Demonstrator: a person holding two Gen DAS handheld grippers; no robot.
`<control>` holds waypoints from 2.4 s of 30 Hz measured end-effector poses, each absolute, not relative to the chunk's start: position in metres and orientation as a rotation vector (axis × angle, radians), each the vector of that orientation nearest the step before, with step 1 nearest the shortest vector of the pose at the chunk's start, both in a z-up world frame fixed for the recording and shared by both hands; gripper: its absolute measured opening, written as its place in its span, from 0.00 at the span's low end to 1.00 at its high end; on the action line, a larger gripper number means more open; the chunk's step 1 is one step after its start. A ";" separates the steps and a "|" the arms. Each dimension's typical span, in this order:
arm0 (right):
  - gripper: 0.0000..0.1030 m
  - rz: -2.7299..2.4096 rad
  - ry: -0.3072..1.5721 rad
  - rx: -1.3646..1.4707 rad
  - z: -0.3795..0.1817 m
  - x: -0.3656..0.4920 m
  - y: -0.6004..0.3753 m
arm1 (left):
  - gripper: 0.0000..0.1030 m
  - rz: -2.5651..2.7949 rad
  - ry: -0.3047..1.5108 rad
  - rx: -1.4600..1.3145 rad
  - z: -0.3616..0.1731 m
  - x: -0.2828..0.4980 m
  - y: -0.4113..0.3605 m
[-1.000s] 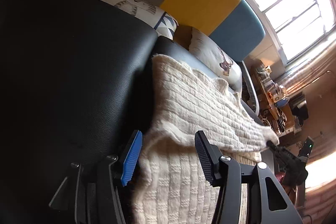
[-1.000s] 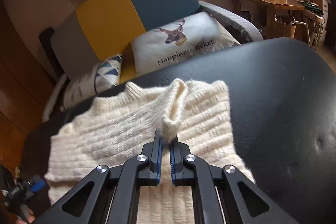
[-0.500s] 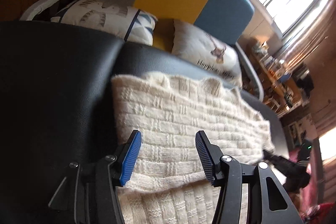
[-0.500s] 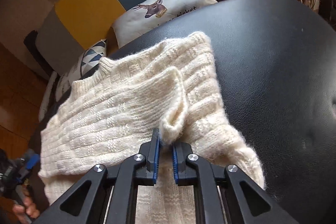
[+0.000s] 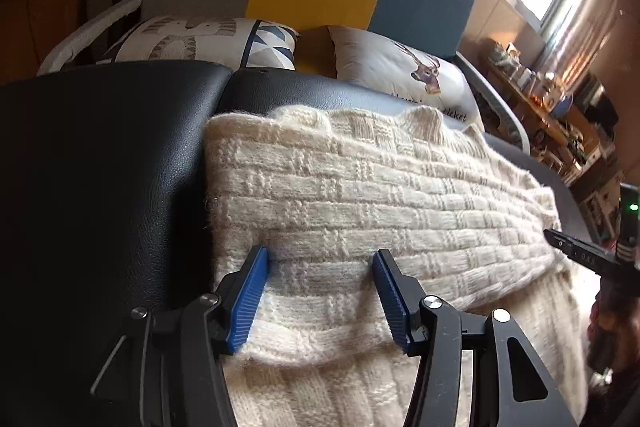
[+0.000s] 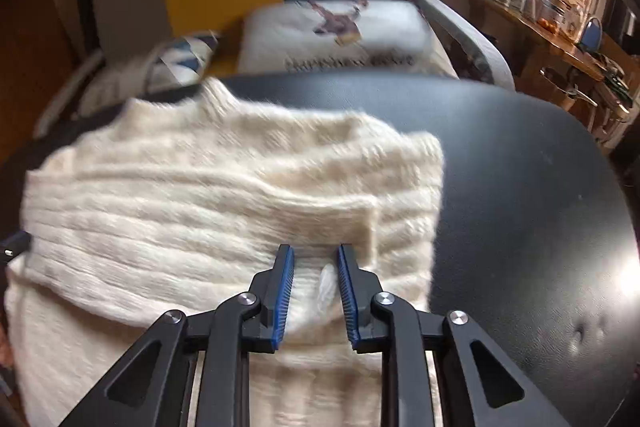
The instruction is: Fold clothes
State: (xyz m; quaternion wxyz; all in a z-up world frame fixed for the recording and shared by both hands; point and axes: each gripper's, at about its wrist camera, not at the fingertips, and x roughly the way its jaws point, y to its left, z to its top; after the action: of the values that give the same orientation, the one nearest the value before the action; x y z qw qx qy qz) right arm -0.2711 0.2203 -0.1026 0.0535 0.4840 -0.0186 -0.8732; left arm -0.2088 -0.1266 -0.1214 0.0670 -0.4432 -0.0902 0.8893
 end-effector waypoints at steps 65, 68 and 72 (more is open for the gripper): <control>0.20 -1.928 -0.932 1.318 -0.152 -0.015 0.305 | 0.16 2.477 -0.550 -1.438 -0.120 0.059 -0.172; 0.23 -1.837 -1.055 1.326 -0.160 -0.009 0.323 | 0.14 2.442 -0.643 -1.455 -0.122 0.057 -0.181; 0.15 -1.880 -0.947 1.365 -0.153 -0.009 0.315 | 0.10 2.472 -0.605 -1.435 -0.119 0.061 -0.177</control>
State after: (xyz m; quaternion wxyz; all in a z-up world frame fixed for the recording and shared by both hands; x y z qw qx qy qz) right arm -0.0092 0.3150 -0.1531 0.3112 0.5171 -0.3587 -0.7122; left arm 0.0609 -0.1768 -0.1187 0.1096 -0.4881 -0.2059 0.8410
